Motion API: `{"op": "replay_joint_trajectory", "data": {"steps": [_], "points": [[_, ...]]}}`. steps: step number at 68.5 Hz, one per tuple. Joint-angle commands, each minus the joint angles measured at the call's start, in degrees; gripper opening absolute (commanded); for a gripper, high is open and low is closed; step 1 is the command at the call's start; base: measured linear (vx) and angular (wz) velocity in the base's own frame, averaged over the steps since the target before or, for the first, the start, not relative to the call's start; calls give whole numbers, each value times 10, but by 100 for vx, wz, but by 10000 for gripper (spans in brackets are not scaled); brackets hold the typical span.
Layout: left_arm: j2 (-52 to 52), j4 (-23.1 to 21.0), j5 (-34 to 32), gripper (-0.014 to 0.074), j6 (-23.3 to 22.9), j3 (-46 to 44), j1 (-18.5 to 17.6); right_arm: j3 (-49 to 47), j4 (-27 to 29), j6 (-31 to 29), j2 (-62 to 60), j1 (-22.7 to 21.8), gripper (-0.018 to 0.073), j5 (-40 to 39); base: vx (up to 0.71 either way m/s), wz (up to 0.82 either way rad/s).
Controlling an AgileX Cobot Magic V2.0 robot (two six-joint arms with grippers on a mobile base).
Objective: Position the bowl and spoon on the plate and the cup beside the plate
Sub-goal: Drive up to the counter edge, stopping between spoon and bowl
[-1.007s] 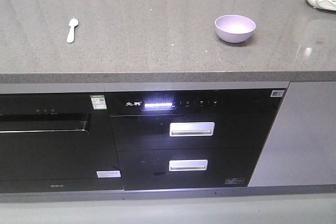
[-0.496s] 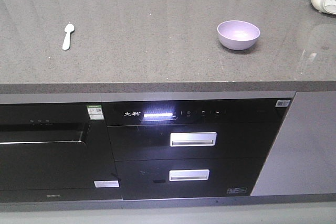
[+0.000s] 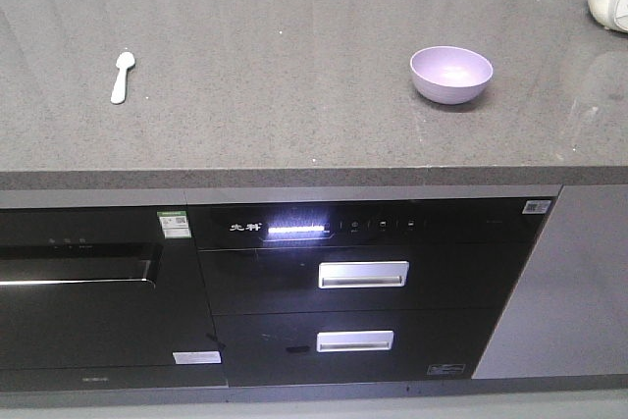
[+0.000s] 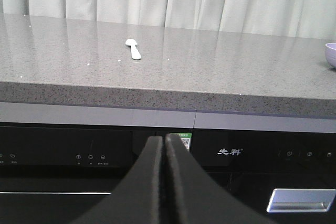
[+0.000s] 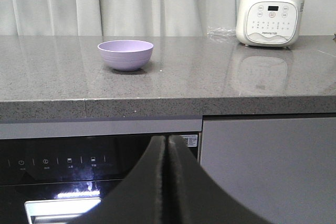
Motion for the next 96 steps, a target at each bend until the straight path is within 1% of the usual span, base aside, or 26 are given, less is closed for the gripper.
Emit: {"op": "replay_joint_trajectory", "data": {"steps": [1, 96], "points": [[-3, 0, -45, -6, -6, -4, 2, 2, -6, -4, -5, 1, -3, -40, 5, -1], [-3, 0, -45, -6, -6, -4, 2, 2, -6, -4, -5, 1, -3, -40, 6, -1]]}}
